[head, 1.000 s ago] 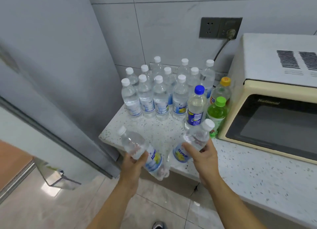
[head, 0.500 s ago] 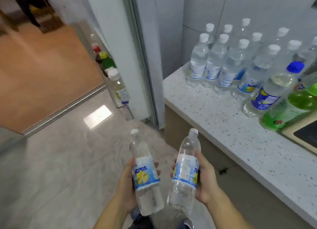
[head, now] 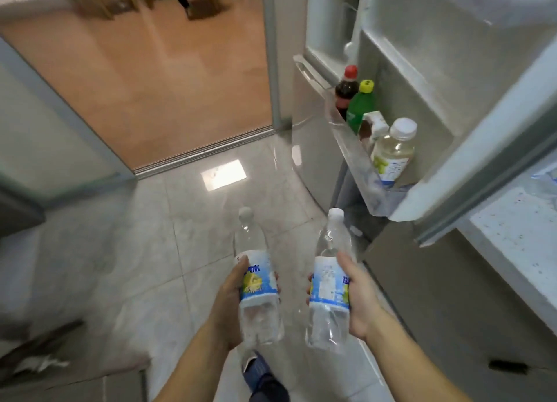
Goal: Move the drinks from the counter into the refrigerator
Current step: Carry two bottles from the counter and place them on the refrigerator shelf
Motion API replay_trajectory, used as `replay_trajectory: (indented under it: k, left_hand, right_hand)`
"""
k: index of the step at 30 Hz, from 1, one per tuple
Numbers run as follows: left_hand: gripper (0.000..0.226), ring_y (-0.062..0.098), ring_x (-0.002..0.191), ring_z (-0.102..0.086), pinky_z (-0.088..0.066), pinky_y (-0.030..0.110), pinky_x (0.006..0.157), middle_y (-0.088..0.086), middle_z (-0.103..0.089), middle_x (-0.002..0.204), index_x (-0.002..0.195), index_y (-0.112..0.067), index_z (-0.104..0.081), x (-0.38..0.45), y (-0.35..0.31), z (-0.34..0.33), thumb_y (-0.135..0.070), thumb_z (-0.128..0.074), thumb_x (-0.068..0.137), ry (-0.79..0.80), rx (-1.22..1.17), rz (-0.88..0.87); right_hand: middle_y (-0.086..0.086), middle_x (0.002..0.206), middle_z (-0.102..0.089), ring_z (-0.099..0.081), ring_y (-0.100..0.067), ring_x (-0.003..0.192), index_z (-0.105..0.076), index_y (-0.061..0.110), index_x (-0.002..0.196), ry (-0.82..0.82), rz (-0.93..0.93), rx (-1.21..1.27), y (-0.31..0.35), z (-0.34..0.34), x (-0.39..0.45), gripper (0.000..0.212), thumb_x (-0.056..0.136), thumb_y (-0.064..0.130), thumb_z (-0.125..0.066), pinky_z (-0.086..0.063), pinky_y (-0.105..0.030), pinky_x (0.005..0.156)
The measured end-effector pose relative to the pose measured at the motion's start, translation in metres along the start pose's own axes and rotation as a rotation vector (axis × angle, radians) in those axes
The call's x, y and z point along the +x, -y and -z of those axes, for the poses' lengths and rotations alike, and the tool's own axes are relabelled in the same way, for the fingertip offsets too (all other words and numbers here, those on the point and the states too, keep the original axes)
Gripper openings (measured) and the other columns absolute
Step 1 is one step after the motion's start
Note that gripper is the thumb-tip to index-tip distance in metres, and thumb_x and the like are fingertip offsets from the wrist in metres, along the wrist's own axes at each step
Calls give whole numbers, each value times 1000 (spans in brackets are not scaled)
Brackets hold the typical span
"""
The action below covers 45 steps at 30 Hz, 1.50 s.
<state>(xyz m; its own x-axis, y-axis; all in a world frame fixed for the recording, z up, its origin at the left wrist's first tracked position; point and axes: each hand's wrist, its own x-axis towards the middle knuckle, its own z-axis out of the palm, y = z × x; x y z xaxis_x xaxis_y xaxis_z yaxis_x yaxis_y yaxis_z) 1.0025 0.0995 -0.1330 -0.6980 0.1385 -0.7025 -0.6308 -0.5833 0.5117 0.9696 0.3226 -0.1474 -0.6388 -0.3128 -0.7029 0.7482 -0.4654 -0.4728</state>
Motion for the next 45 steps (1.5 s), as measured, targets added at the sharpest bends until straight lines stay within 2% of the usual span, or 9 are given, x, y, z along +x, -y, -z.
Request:
replay_trajectory:
  k: [3, 8, 12, 17, 21, 28, 34, 39, 45]
  left_hand:
    - [68, 31, 74, -73, -59, 39, 63, 21, -74, 94, 103, -5, -75, 0, -40, 28, -58, -74, 60, -52, 120, -39]
    - [67, 43, 102, -68, -52, 60, 93, 23, -71, 111, 119, -8, -66, 2, -100, 64, -54, -70, 71, -132, 214, -132]
    - [70, 39, 97, -71, -58, 52, 85, 20, -73, 108, 122, -10, -62, 20, -138, 83, -54, -71, 69, -166, 239, -187]
    - [68, 31, 87, -74, -59, 39, 69, 16, -75, 103, 116, -13, -64, 57, -191, 96, -56, -72, 64, -133, 238, -186]
    - [58, 29, 91, -75, -60, 35, 68, 11, -76, 102, 116, -18, -64, 101, -247, 99, -55, -68, 71, -133, 323, -216]
    - [56, 25, 90, -75, -60, 34, 71, 5, -77, 97, 117, -22, -60, 180, -364, 75, -58, -65, 74, -144, 439, -248]
    - [53, 26, 88, -75, -60, 42, 81, 7, -77, 95, 113, -18, -61, 243, -445, 49, -54, -61, 74, -105, 428, -224]
    - [55, 28, 85, -75, -59, 34, 62, 14, -76, 99, 115, -12, -64, 305, -504, 34, -50, -64, 74, -9, 414, -169]
    - [68, 39, 101, -70, -58, 48, 80, 18, -74, 108, 124, -11, -61, 381, -585, 4, -50, -68, 68, 142, 472, -89]
  right_hand:
    - [-21, 86, -70, -69, -32, 68, -79, 12, 94, 33, 55, -115, -5, -53, 31, 61, 57, 59, -80, -58, -42, 68]
    - [-21, 98, -71, -71, -32, 81, -75, 10, 106, 69, 32, -263, -7, -131, 70, 72, 57, 62, -85, -57, -42, 77]
    - [-17, 98, -74, -74, -29, 82, -68, 14, 118, 78, 37, -319, -1, -172, 106, 75, 62, 62, -80, -57, -39, 71]
    - [-15, 94, -75, -74, -27, 79, -73, 17, 109, 97, 43, -299, 22, -215, 166, 57, 71, 60, -74, -58, -37, 68]
    - [-17, 98, -73, -73, -29, 83, -68, 13, 115, 86, 34, -301, 51, -251, 222, 56, 83, 58, -65, -58, -39, 71]
    - [-14, 89, -71, -73, -25, 75, -64, 15, 116, 147, 53, -250, 138, -314, 309, 58, 76, 57, -67, -58, -36, 64]
    - [-14, 86, -71, -72, -24, 71, -65, 15, 115, 98, 117, -207, 203, -341, 363, 61, 70, 57, -68, -58, -34, 60]
    - [-19, 100, -74, -74, -30, 81, -65, 16, 121, -56, 217, -195, 240, -352, 410, 71, 68, 63, -71, -59, -37, 67]
    - [-18, 99, -74, -74, -29, 82, -66, 14, 120, -253, 304, -67, 293, -378, 450, 86, 55, 68, -82, -57, -38, 71]
